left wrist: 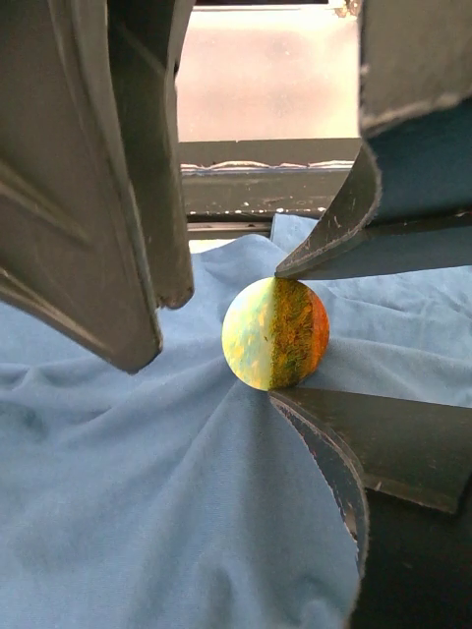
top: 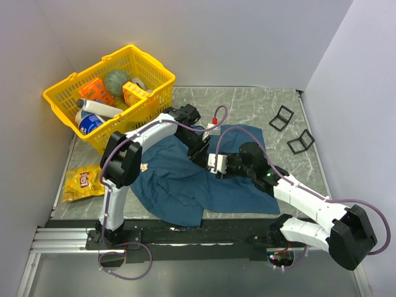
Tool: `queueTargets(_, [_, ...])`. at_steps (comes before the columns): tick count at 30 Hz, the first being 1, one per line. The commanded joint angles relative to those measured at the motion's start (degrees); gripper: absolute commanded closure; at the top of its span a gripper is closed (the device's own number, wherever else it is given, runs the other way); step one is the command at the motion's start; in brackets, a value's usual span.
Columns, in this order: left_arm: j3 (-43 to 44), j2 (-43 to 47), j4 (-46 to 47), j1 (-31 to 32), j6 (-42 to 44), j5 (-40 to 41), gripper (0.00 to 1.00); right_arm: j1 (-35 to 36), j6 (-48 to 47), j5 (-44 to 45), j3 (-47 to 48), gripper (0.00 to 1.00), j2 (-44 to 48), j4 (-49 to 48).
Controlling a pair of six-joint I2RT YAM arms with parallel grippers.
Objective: Remove the brooch from the garment
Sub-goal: Remove the brooch from the clothes.
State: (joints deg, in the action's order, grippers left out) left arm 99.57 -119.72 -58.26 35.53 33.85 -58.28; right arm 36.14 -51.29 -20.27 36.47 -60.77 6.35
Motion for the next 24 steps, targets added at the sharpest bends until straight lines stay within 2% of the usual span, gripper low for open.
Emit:
queueTargets(1, [2.5, -0.1, -1.5, -0.2, 1.6, -4.6, 0.91, 0.3, 0.7, -0.9, -1.2, 0.47, 1.7, -4.8])
queueTargets(24, [3.5, 0.1, -2.9, -0.1, 2.2, -6.8, 0.94, 0.6, 4.2, -6.0, -1.0, 0.51, -0.8, -5.5])
